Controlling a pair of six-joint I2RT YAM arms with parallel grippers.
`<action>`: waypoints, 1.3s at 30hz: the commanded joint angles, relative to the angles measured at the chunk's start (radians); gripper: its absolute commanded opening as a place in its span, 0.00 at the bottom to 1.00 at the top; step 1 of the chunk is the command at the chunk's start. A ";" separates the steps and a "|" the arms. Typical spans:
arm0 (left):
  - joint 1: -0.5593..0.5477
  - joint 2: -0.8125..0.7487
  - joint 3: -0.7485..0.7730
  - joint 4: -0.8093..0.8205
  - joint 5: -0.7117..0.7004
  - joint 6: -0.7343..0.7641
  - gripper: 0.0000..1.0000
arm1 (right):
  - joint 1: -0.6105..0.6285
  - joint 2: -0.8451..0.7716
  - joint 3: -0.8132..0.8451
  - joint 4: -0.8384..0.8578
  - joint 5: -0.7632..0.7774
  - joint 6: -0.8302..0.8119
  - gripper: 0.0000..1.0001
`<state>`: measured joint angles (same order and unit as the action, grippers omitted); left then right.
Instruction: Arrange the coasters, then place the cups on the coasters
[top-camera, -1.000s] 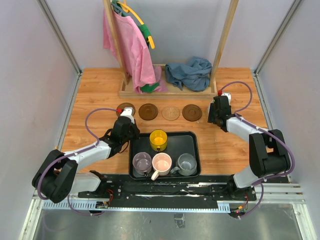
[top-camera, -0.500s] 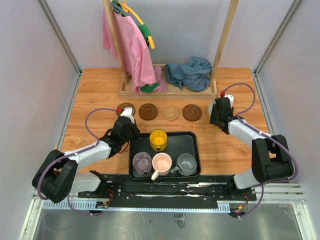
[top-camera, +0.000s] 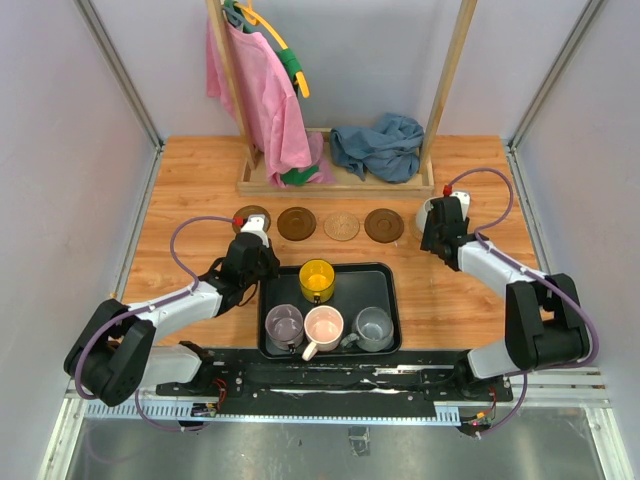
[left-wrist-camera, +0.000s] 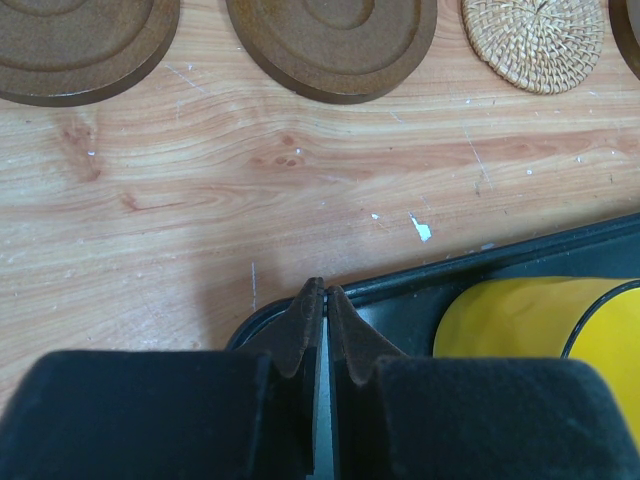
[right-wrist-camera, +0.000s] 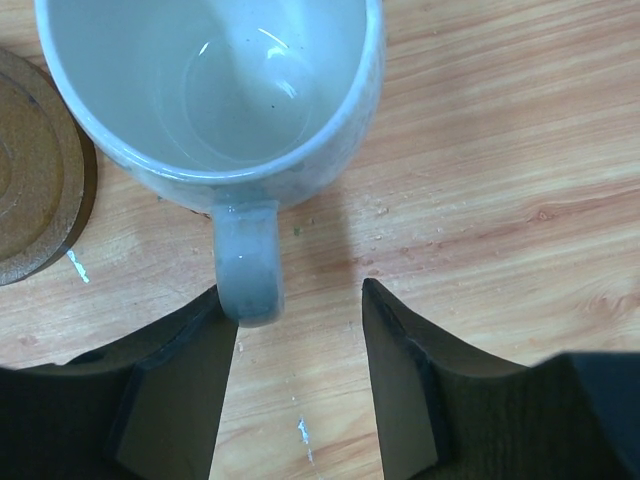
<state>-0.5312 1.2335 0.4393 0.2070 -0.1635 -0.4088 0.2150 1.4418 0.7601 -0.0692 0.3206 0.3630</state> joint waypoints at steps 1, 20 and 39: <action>-0.007 -0.009 0.004 0.016 -0.002 -0.006 0.09 | -0.014 -0.024 -0.017 -0.027 0.030 0.011 0.53; -0.007 0.008 0.014 0.031 0.012 -0.011 0.09 | -0.013 -0.302 0.023 -0.085 -0.065 -0.015 0.62; -0.007 -0.022 0.001 0.014 -0.018 -0.005 0.09 | -0.016 0.124 0.396 -0.120 -0.158 -0.160 0.42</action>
<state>-0.5312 1.2327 0.4393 0.2073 -0.1612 -0.4160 0.2150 1.5166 1.1030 -0.1585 0.1864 0.2440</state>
